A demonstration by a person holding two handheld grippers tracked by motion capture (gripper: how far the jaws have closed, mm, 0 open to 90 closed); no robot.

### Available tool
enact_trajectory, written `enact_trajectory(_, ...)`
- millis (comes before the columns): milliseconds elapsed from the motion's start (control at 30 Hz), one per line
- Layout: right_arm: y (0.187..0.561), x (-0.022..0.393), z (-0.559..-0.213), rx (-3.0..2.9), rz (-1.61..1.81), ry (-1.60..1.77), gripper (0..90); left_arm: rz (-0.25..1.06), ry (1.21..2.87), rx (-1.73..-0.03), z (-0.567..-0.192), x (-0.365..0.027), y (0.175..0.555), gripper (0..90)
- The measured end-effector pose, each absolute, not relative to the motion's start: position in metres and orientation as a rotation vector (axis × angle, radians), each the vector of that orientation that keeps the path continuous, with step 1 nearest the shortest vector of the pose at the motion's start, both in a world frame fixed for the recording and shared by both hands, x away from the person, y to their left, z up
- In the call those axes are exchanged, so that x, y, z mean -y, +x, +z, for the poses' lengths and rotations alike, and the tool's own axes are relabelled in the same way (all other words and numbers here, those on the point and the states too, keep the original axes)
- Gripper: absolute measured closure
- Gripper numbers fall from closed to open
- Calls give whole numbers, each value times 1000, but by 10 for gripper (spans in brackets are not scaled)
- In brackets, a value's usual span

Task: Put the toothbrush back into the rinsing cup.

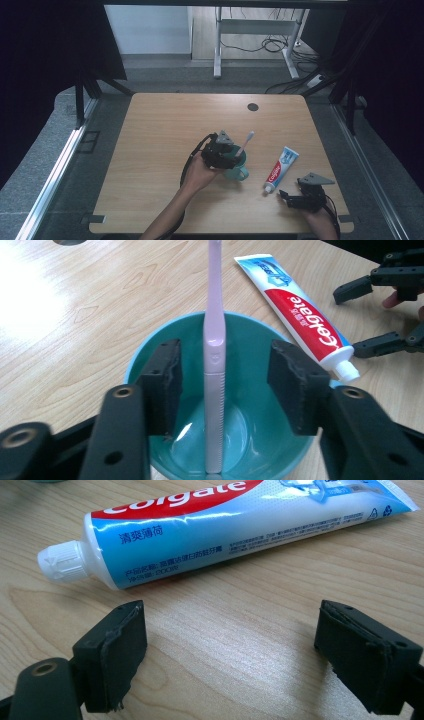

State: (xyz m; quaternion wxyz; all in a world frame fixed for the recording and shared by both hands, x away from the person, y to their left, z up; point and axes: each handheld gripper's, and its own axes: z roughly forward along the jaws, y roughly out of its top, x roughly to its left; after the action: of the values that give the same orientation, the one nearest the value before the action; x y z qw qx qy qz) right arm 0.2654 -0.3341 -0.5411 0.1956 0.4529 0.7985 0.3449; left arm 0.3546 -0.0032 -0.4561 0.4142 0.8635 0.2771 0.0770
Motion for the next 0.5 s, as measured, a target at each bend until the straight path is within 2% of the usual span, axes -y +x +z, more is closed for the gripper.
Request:
enact_trajectory(200, 265, 334, -541, -2238, 966, 1268, 131, 205, 2188, -685, -453, 5, 351, 340)
enact_trajectory(500, 265, 334, -541, -2238, 966, 1268, 131, 243, 2195, -696, -448, 3, 348, 201)
